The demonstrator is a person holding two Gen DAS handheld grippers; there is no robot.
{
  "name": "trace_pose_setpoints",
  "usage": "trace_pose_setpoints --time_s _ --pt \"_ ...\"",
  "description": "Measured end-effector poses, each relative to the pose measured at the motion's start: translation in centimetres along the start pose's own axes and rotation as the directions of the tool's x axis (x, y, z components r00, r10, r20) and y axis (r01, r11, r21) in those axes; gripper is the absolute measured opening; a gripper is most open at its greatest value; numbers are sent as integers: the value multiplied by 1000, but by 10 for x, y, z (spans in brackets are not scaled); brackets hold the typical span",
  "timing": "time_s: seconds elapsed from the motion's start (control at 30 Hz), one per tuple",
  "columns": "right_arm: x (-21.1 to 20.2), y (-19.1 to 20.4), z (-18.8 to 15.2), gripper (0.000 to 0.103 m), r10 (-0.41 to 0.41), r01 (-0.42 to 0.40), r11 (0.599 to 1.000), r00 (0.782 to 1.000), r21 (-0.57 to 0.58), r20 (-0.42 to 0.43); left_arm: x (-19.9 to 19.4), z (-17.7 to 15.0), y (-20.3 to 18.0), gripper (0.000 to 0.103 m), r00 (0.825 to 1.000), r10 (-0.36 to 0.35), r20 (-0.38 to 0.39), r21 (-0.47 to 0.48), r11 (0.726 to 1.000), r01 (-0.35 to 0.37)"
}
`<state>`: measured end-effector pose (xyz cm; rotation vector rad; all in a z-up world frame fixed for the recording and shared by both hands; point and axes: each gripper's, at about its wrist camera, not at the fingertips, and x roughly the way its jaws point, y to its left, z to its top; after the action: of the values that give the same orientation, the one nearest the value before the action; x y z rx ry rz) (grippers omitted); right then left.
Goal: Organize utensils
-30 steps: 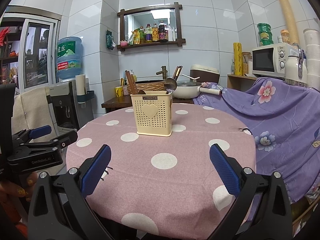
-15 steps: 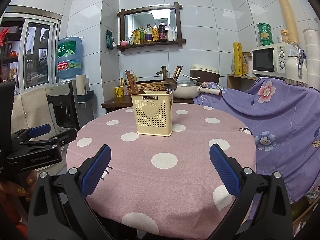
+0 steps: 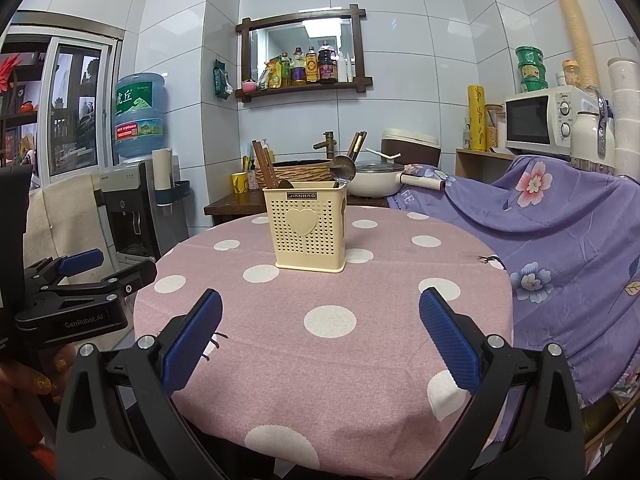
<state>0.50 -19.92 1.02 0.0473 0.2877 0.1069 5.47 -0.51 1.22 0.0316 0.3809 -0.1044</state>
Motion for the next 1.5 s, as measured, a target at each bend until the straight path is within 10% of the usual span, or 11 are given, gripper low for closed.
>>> trace_pose_setpoints --time_s 1.5 --pt "5 -2 -4 97 0 0 1000 1000 3 -13 0 -1 4 97 1000 -1 0 -21 1000 1"
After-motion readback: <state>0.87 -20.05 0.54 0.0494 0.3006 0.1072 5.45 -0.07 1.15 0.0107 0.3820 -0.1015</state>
